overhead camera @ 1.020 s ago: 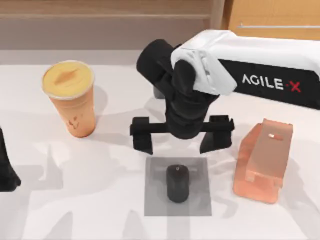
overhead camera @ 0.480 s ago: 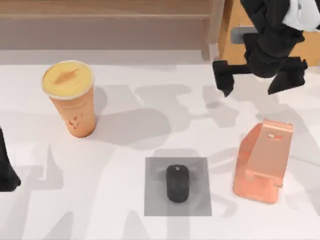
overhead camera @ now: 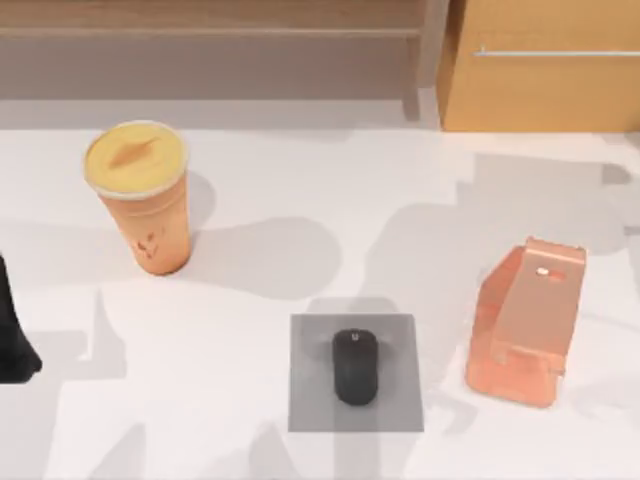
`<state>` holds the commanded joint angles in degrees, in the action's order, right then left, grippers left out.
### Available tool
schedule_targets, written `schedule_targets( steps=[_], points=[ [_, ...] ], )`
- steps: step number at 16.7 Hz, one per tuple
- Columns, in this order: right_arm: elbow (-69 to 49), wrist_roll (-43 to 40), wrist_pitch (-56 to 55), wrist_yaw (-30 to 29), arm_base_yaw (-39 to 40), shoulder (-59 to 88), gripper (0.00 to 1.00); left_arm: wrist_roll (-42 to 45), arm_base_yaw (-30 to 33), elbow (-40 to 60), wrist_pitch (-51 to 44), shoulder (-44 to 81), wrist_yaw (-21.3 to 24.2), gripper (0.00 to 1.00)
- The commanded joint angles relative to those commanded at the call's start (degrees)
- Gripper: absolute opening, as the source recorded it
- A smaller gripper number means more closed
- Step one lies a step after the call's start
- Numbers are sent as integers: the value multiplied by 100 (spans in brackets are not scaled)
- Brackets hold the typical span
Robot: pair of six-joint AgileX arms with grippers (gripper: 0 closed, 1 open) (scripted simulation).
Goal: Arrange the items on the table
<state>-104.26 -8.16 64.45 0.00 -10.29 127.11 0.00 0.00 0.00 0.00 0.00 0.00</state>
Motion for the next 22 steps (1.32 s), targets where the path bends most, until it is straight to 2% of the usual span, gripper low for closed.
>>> schedule_targets(
  steps=[3,5,11,17,22],
  points=[
    [-65,-421,261,-14,-629,27,100,0,0,0,0,0,0,100],
    [-69,-514,322,-15,-779,18,100,0,0,0,0,0,0,100],
    [24,-502,213,-16,-768,44,100,0,0,0,0,0,0,100],
    [758,-501,-928,-19,-771,410,100,0,0,0,0,0,0,100],
    [833,-502,-1021,-20,-772,459,100,0,0,0,0,0,0,100]
  ],
)
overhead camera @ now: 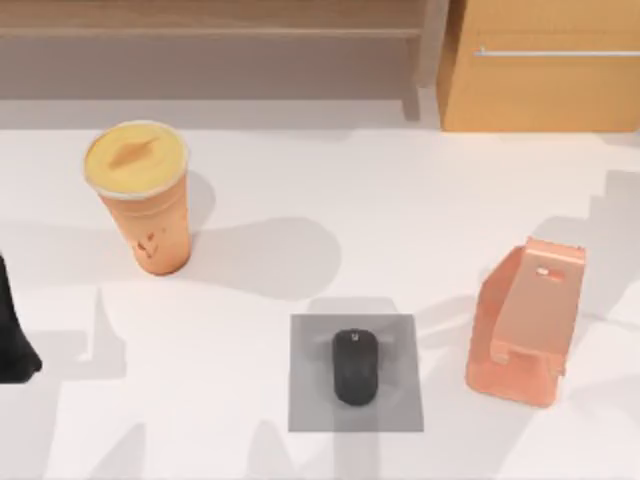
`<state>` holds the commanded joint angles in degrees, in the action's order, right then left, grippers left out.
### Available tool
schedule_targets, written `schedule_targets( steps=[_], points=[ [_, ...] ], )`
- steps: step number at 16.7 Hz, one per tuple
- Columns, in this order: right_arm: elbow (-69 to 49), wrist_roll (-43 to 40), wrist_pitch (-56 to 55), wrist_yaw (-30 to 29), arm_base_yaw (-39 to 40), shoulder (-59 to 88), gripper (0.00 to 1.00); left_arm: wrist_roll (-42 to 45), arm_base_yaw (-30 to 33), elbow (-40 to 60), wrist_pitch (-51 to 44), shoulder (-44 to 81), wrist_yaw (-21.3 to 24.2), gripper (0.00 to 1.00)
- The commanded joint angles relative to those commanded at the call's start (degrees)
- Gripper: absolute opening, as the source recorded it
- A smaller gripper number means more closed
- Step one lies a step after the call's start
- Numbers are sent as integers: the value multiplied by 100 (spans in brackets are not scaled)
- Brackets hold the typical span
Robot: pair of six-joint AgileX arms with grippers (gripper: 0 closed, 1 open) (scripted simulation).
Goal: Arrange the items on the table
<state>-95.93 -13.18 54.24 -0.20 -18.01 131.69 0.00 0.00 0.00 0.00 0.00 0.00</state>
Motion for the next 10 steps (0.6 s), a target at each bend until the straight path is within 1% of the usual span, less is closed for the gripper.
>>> schedule_targets(
  steps=[10],
  points=[
    [0,0,0,0,0,0,25,0,0,0,0,0,0,100]
  ],
)
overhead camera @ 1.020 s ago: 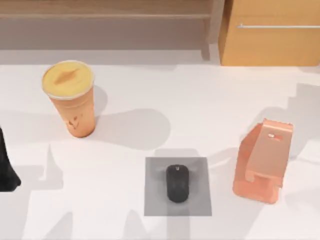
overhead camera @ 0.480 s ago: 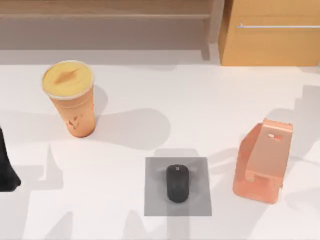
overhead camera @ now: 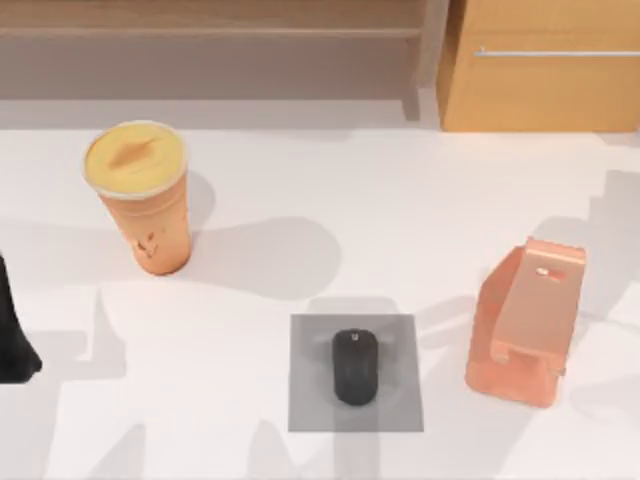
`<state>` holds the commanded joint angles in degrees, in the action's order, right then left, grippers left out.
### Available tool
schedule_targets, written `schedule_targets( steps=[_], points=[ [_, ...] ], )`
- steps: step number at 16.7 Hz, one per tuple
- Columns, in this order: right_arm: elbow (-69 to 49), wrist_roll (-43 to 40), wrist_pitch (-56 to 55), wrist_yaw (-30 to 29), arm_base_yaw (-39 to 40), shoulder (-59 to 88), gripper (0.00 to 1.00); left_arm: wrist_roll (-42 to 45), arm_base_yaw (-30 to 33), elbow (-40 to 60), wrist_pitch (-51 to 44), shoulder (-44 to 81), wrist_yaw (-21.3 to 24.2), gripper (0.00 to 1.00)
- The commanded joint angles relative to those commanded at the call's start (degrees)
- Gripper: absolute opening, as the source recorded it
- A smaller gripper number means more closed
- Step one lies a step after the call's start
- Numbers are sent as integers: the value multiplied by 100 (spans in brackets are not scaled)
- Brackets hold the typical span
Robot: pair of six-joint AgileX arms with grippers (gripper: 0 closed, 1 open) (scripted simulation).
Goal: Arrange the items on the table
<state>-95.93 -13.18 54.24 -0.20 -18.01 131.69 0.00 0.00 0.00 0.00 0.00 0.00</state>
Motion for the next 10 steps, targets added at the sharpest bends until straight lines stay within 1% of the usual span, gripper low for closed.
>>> schedule_targets(
  steps=[3,4,10],
  points=[
    [0,0,0,0,0,0,2,0,0,0,0,0,0,100],
    [0,0,0,0,0,0,0,0,0,0,0,0,0,100],
    [0,0,0,0,0,0,0,0,0,0,0,0,0,100]
  ],
)
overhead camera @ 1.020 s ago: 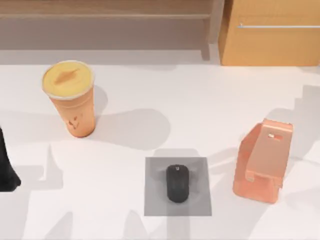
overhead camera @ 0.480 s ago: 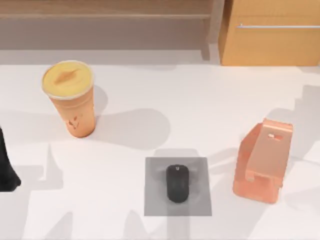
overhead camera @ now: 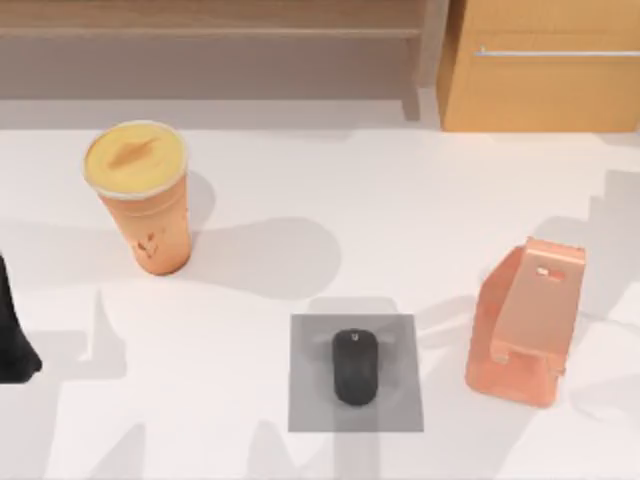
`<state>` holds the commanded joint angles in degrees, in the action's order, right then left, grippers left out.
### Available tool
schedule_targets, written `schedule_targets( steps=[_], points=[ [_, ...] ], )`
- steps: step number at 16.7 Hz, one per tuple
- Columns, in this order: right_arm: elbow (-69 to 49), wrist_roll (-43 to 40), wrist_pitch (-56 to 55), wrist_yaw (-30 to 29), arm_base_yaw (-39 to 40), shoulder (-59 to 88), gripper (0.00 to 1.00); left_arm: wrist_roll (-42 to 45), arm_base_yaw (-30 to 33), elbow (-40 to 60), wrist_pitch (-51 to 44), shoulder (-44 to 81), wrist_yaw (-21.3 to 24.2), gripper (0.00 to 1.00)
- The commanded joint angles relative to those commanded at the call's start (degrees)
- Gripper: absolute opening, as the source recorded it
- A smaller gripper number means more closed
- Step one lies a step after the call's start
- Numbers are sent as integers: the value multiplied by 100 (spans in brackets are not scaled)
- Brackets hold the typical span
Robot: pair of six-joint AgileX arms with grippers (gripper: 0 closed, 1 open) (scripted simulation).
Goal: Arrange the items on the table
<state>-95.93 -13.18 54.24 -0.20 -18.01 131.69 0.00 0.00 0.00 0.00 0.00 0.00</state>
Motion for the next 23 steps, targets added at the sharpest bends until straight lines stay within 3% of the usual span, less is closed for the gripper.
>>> schedule_targets(
  steps=[15,19,23],
  points=[
    [-382,191,596,-81,151,-446,0,0,0,0,0,0,0,100],
    [-298,1220,556,-738,1022,-1201,0,0,0,0,0,0,0,100],
    [116,3037,420,-1793,2598,-2562,0,0,0,0,0,0,0,100]
  ],
)
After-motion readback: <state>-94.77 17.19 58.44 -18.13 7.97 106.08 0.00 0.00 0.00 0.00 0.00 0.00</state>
